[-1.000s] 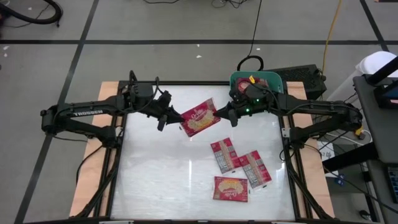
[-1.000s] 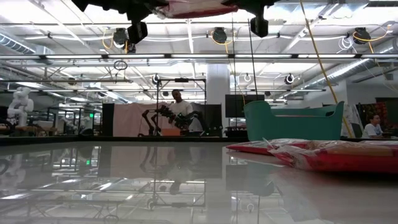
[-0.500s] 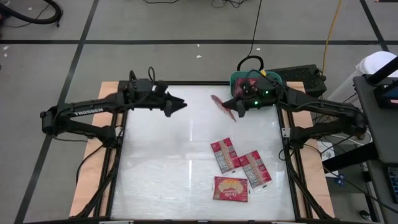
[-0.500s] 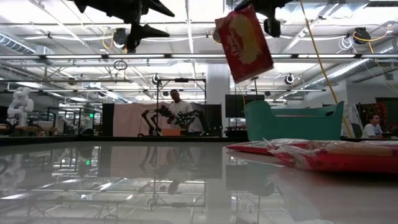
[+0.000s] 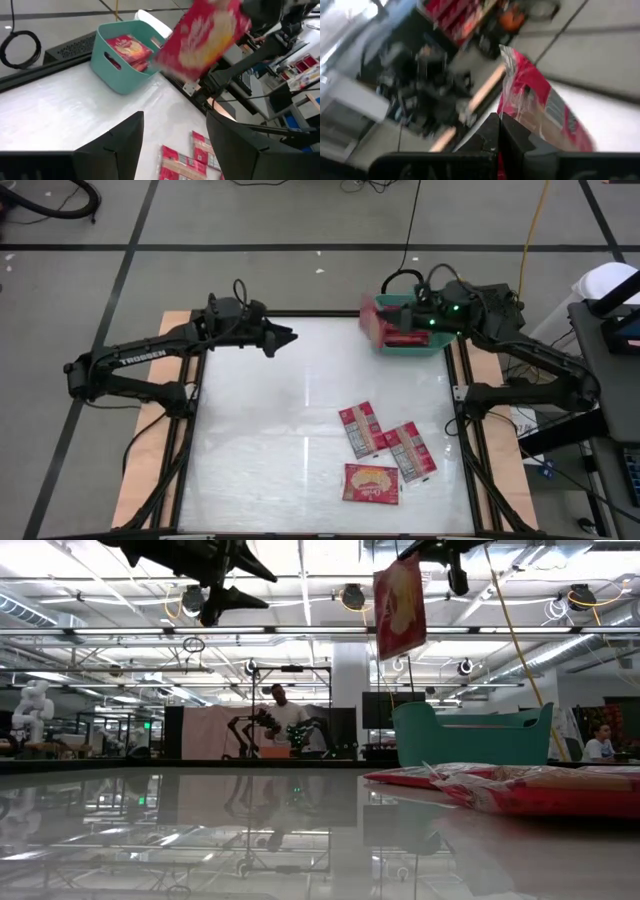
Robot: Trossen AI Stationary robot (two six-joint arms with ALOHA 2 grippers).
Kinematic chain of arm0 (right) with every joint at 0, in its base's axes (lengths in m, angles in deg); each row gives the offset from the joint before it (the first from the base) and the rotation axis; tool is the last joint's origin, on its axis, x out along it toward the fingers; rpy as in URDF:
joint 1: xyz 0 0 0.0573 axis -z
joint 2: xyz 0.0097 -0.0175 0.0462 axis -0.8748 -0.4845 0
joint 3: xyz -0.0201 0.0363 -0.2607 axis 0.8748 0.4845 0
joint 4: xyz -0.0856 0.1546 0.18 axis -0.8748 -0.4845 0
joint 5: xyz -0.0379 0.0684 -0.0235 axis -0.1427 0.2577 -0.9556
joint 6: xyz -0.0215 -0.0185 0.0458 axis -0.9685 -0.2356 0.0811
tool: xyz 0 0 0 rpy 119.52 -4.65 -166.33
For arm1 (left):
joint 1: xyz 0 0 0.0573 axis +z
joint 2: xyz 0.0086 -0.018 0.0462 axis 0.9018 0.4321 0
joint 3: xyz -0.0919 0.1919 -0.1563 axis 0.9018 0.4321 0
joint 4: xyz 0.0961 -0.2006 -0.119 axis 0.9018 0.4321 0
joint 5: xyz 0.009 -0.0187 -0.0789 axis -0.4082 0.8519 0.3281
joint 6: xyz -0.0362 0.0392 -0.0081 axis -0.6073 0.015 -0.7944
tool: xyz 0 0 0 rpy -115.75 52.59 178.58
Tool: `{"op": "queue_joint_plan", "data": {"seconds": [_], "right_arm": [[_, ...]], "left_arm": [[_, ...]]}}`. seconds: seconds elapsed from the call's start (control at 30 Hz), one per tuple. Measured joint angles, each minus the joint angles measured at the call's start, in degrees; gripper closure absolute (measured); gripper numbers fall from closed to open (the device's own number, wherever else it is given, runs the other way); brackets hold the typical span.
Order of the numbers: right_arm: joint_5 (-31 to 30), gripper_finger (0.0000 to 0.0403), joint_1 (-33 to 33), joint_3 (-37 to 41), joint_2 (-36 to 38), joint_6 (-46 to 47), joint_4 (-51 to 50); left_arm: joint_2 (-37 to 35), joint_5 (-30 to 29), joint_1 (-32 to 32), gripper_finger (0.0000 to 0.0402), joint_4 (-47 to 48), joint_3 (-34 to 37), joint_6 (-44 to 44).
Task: Sort popcorn bags into baskets
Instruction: Put the red popcorn bag into the green bin
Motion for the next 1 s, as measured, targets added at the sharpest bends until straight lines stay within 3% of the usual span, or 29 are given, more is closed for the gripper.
{"op": "queue_joint_plan", "data": {"seconds": [0.27,0.8,1.0], "right_arm": [[-6.1,0.0403,7.4,0.0,1.5,-0.8,3.2],[-0.9,0.0403,22.3,0.0,-1.8,-3.4,5.9],[-4.4,0.0403,24.5,0.0,-4.6,-4.9,6.8]], "left_arm": [[1.1,-0.1,0.9,0.0177,0.2,0.0,0.0],[2.8,-1.5,1.5,0.0241,-9.4,0.0,2.8],[2.8,-1.5,2.7,0.0254,-9.3,0.0,1.4]]}}
